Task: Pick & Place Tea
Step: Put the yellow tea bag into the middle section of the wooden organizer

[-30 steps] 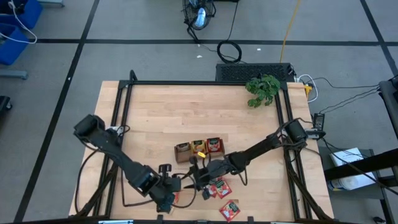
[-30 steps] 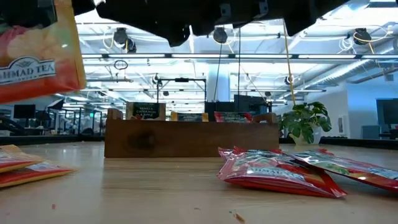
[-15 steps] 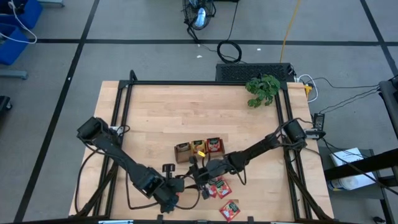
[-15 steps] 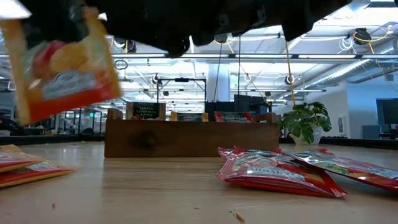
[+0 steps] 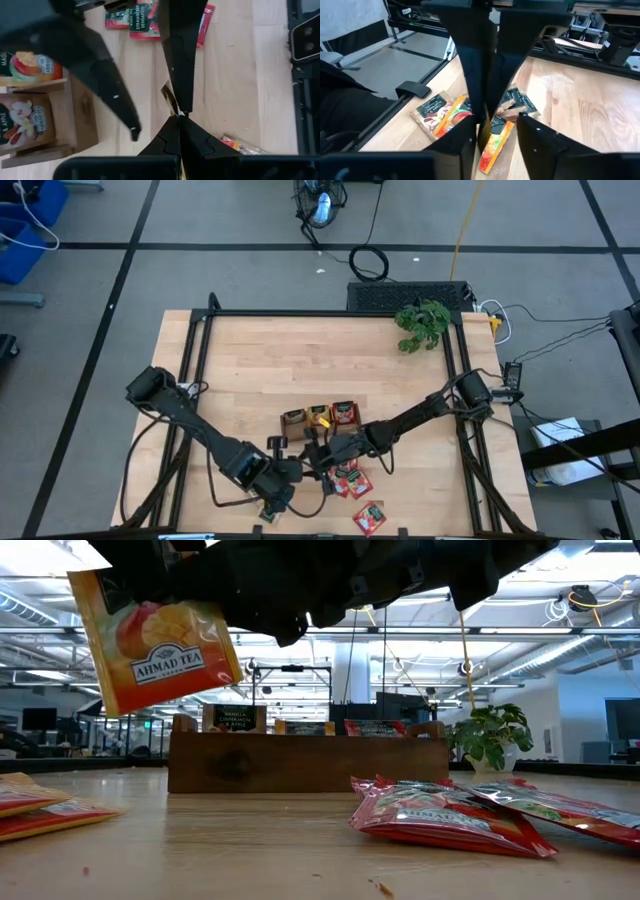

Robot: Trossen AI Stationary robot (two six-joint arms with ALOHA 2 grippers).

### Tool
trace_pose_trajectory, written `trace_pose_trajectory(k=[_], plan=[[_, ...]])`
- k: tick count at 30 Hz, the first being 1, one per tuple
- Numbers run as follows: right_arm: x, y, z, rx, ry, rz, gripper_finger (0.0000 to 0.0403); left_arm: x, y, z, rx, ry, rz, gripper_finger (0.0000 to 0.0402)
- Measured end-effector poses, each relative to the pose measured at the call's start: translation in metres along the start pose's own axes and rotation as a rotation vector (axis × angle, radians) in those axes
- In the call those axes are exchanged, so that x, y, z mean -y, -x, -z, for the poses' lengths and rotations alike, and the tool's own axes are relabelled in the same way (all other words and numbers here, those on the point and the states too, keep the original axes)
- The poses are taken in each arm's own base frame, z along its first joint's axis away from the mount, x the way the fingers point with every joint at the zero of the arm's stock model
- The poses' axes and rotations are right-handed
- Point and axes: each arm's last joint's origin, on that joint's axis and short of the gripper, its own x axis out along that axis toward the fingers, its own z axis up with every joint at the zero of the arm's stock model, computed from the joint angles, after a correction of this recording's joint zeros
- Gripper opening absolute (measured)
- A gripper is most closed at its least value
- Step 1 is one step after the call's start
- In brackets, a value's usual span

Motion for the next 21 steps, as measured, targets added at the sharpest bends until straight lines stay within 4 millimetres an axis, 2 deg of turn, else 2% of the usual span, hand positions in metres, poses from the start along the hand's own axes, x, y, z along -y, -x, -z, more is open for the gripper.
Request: trace_pose_trajectory(k=[9,15,21], plan=[[-0.0009,-0.0001,0.0001,0.001,0.038,-0.030,0.0008,-0.0002,0.0001,0.0007,-0.005,0.013,-0.006,0.0001],[0.0000,-0.0001,0.0005,-0.002,0.037,-0.050,0.0002,-0.0006,0.0001,0.0005,0.004,0.023,-0.018,0.0016],[0.0015,0.0001,0.0009,-0.008,0.054,-0.044,0.0000,-0.0006,0.0064,0.0003,0.018,0.042,-0.010,0.0080]])
